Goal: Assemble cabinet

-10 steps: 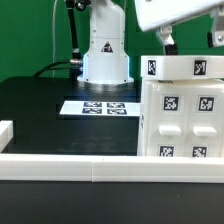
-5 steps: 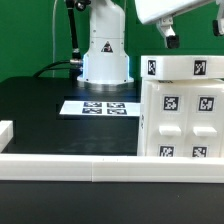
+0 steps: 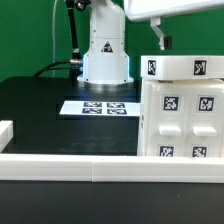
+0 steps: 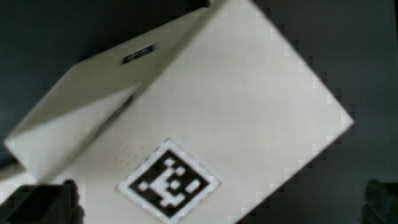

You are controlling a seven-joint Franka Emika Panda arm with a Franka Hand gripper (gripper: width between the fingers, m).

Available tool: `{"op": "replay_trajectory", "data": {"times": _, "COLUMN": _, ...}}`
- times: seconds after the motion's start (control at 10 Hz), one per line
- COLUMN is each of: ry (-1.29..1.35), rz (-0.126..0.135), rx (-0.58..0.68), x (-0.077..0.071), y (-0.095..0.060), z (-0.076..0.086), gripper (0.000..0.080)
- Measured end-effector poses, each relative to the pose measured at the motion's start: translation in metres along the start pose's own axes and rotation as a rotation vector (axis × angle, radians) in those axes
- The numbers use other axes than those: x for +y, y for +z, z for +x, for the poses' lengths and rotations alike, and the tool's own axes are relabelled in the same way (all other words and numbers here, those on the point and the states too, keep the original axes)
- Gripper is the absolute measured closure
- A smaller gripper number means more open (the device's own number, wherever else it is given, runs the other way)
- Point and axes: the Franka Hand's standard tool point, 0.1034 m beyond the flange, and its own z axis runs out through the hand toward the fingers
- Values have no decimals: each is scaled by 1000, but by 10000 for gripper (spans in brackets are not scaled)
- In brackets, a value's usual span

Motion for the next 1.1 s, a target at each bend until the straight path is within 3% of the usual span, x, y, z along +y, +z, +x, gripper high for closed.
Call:
{"op": "replay_trajectory", "data": {"times": 0.4, "ry": -358, "rz": -6, "rx": 7, "x": 6, "y": -1, "z": 4, "gripper": 2}}
{"op": "replay_trajectory", "data": {"times": 0.6, "ry": -734, "rz": -58, "rx": 12, "x": 7, "y": 1, "z": 3, "gripper": 2}}
{"op": "replay_trajectory", "data": {"times": 1.1, "ry": -1324, "rz": -106, "rx": -64, "x": 6, "y": 3, "z": -2, "gripper": 2}}
